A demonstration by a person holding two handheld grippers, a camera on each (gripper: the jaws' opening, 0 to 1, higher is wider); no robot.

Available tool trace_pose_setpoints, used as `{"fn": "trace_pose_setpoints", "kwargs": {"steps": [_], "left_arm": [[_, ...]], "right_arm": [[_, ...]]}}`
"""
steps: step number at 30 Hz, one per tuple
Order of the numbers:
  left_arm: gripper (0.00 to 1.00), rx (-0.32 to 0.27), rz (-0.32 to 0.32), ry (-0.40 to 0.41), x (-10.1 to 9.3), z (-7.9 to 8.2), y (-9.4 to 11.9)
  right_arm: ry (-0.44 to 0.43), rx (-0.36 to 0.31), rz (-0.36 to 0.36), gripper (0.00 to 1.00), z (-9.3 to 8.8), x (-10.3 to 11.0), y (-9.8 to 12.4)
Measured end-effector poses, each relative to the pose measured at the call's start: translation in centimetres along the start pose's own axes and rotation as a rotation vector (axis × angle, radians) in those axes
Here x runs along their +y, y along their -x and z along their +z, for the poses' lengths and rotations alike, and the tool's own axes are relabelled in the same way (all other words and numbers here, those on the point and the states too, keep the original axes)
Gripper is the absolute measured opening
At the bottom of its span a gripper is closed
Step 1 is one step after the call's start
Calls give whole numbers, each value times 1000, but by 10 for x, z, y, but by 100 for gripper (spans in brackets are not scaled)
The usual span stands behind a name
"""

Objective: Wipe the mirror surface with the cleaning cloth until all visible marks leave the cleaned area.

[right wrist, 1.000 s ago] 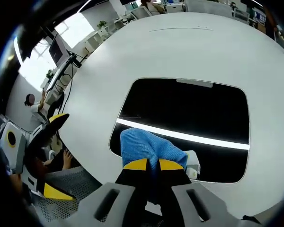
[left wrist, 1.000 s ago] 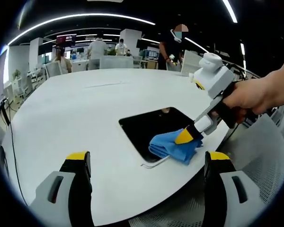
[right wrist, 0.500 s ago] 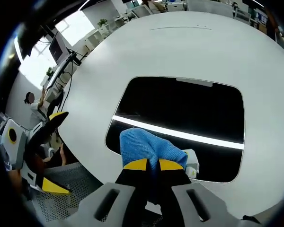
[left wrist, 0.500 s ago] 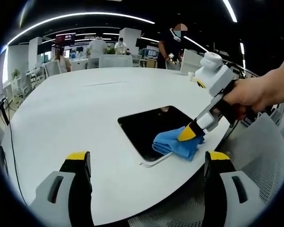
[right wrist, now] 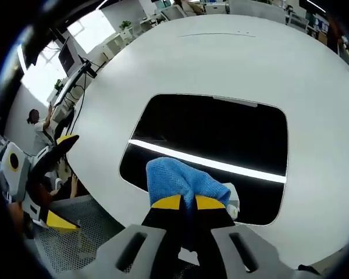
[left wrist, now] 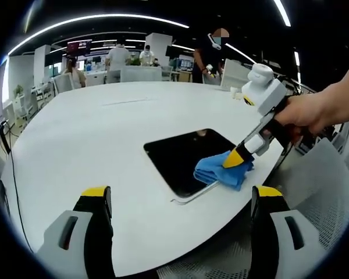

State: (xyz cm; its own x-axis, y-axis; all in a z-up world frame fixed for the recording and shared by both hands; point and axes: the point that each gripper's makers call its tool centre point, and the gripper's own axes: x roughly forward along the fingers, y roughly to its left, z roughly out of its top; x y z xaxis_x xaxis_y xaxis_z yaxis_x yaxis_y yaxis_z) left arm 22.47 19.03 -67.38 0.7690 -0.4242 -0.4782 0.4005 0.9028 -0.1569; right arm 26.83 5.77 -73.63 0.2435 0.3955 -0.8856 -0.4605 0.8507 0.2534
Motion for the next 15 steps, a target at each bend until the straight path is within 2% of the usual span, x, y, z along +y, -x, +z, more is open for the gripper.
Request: {"fn": "trace_pose_setpoints", "kwargs": {"steps": [15], "left_arm": [[99,6,-7,-3,0,1,-2]], "right_arm": [[-2,25,-5,1,1,-2,0]]}}
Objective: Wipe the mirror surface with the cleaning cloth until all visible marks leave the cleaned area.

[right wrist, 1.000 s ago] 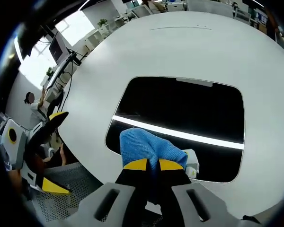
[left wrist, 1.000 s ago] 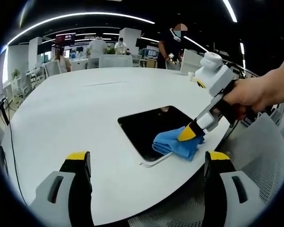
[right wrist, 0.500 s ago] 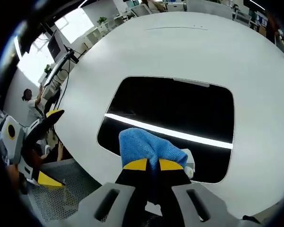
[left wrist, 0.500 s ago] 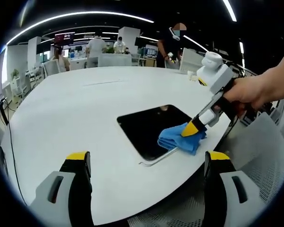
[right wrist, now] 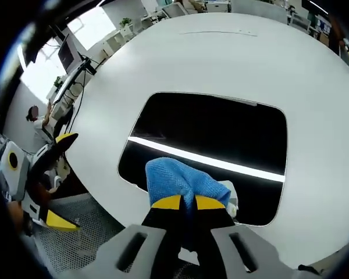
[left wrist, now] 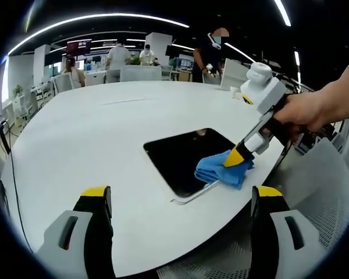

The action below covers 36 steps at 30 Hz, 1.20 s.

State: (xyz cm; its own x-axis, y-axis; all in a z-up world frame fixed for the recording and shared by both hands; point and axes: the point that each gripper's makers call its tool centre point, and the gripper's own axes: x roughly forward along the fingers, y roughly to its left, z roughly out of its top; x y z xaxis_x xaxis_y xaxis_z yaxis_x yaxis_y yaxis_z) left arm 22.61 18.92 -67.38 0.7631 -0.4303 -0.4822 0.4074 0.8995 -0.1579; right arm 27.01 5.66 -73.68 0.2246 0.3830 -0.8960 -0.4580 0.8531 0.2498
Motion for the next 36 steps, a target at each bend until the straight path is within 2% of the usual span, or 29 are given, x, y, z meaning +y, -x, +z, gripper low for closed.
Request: {"fn": "trace_pose_setpoints", "kwargs": {"steps": [12,17,24,26,27,32,36], "left_arm": [[99,-8,-3,4,-1,1,-1],[99,-28,-1,0,-1,5,-1],[99,-8,-14,-19,-2,3,-2],[99,-4,-13,-13,-1,3,-3],[99,-9,-12,-11,0,4,-3],[99,-12,-13,-6,1,4,-3],[99,-7,-24,-9,0,3,-5]], "right_arm": [[-50,-12,14,1,13,-6,-4],[2,-20,-9,1,23,-7,-9],[-27,-34,1,1,35,-12,-12],[-5,-39,-2,1,39,-12,-12],[51,-50,-10,1,44,-14,-13],[-1,-56,-10,1,56,-18,-15],[11,-65,-18,1,67,-22,-19]]}}
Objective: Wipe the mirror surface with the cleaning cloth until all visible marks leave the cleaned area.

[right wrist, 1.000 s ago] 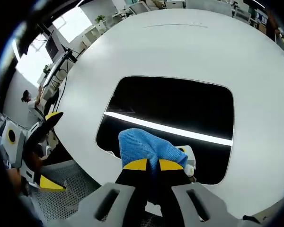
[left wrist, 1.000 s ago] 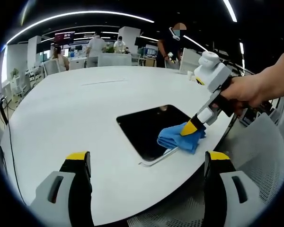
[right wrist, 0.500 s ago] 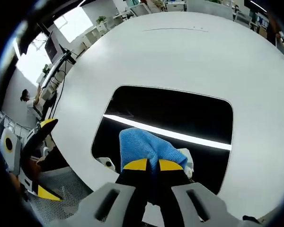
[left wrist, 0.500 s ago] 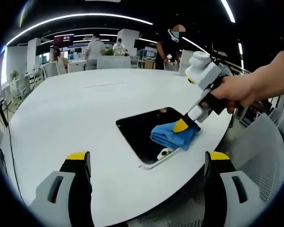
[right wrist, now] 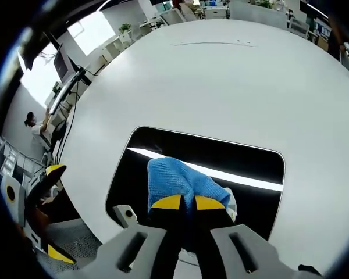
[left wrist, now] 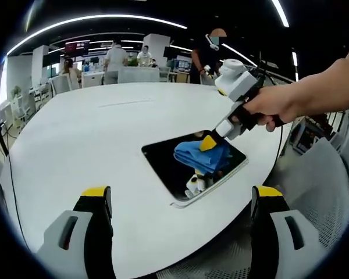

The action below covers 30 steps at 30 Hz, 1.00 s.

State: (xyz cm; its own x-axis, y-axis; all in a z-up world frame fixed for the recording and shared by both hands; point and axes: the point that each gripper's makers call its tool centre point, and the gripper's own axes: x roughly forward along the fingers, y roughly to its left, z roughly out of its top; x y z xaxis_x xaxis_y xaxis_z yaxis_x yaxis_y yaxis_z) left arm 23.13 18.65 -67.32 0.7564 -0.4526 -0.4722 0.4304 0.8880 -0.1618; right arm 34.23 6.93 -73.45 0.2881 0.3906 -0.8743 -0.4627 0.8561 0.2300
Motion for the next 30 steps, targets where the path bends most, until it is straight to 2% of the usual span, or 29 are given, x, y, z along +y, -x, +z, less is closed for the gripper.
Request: {"fn": "trace_pose_setpoints", "kwargs": {"steps": [6,10,20,30], "left_arm": [[99,3,5,7,2,-1,0],[99,5,6,6,2,-1,0],[99,11,-2,-2,-1,-3,-1],[99,12,10,3,1,-4,-2]], "right_arm": [[3,-4,-3,1,16,-7,-9],[51,-7,-11,1,23,-8,-10],[29,-13,-9,1,42,-17,-18],[24,-7,-2,1,52,-19,-22]]}}
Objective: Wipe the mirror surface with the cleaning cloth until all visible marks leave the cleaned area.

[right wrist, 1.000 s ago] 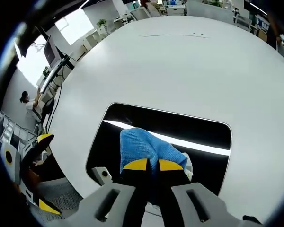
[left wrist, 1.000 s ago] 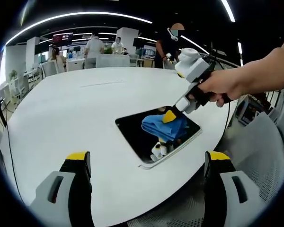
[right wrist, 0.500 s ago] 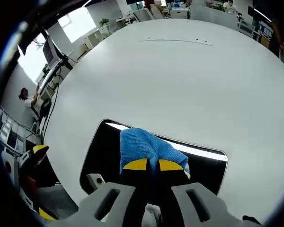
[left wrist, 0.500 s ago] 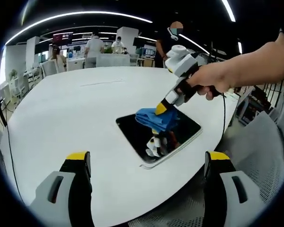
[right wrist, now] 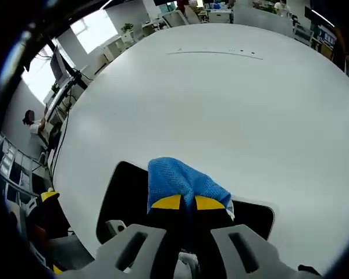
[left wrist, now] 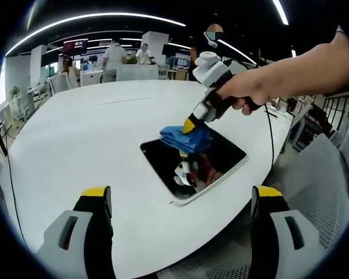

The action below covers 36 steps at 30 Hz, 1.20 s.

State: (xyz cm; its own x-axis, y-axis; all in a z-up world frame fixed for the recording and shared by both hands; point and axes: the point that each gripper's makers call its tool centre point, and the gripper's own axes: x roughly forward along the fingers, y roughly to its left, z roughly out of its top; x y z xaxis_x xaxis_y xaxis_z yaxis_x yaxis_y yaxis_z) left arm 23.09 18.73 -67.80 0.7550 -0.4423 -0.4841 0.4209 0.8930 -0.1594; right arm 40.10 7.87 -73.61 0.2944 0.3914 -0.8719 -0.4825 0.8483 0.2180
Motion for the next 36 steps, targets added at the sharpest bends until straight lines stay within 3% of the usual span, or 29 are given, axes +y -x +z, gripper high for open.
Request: {"fn": "trace_pose_setpoints", "kwargs": {"steps": [15,17,36], "left_arm": [[99,-14,23,8,3,3,0],[99,-15,27,11,4,3,0],[99,-19,27,11,3,4,0]], "right_arm": [[-3,-2,32,1,-2,1,5],[30,-3,14,1,-3,-3,8],[-17,-14,-27,1,-6,-39,12]]}}
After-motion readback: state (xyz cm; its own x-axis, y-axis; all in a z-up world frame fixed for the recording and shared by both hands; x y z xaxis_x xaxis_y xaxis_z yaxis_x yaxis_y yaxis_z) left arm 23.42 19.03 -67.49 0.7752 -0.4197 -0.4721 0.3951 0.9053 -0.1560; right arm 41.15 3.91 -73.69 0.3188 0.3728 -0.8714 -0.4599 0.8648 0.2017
